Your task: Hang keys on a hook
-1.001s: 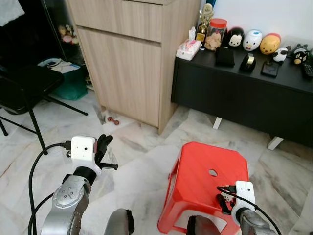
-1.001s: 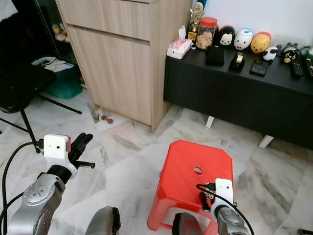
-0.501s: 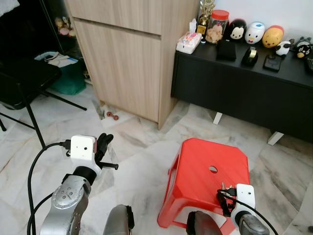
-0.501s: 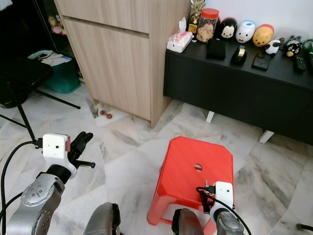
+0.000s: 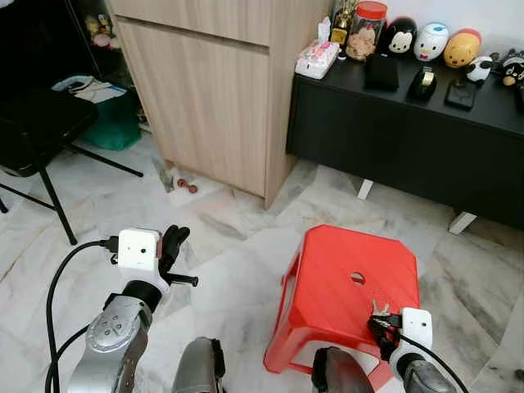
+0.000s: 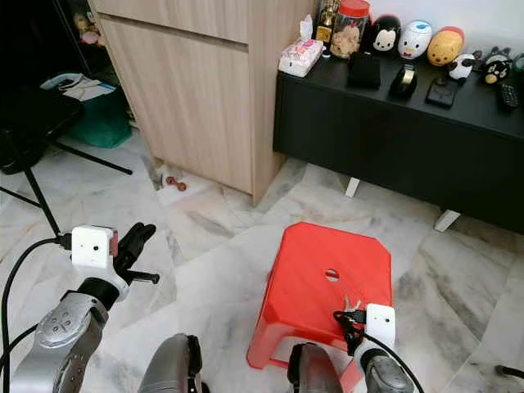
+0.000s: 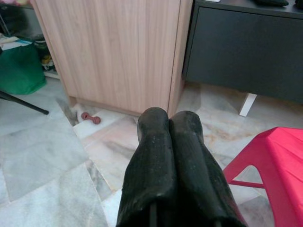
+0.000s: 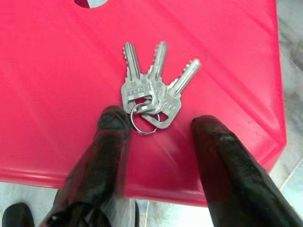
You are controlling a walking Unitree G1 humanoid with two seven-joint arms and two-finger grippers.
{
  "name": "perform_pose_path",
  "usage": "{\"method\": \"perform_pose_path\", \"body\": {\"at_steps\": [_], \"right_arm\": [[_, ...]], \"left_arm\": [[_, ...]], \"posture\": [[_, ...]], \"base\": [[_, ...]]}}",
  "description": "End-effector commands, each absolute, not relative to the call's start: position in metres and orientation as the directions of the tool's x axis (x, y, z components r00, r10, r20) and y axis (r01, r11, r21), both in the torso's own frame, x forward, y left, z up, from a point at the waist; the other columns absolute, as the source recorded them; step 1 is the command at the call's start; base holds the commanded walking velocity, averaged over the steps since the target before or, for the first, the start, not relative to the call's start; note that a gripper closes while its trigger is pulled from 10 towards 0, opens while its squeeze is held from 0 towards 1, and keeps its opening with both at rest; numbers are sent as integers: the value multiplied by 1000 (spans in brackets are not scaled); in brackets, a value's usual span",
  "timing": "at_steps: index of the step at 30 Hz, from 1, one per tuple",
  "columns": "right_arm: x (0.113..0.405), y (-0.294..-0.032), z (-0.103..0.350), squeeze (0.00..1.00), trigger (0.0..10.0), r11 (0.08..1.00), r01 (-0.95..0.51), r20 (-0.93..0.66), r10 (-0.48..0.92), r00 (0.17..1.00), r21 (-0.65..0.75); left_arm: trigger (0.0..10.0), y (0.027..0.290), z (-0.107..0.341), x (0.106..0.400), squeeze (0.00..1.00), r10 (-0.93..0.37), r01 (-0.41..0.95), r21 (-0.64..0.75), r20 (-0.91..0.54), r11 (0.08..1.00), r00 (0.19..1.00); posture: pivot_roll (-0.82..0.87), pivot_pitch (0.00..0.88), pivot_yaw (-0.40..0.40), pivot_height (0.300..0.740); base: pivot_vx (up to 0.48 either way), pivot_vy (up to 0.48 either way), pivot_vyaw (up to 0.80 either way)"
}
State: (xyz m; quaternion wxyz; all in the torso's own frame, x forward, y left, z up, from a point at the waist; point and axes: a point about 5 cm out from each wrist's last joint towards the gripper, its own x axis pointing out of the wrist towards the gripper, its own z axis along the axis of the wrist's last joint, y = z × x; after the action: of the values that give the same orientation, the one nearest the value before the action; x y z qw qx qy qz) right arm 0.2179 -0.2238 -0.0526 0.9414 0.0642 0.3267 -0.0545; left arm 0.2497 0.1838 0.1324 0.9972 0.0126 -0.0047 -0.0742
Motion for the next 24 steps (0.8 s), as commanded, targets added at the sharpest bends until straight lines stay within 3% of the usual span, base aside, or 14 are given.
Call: {"method": "perform_pose_path", "body": {"at_steps": [1,24], "right_arm": [[202,-222,-63,0,0,982,157,-671,-49,740,101],[211,-216,-54,0,0,988,53,-581,41,813,145]], "left_arm": [[10000,181,134,247,0,-156,156,30,6,987,988],[10000,181,132,249,0,-159,159,41,-4,987,987]], "posture": [[51,163,-27,621],[45,155,-22,621]], "base": [[0,0,0],[0,0,0]]}}
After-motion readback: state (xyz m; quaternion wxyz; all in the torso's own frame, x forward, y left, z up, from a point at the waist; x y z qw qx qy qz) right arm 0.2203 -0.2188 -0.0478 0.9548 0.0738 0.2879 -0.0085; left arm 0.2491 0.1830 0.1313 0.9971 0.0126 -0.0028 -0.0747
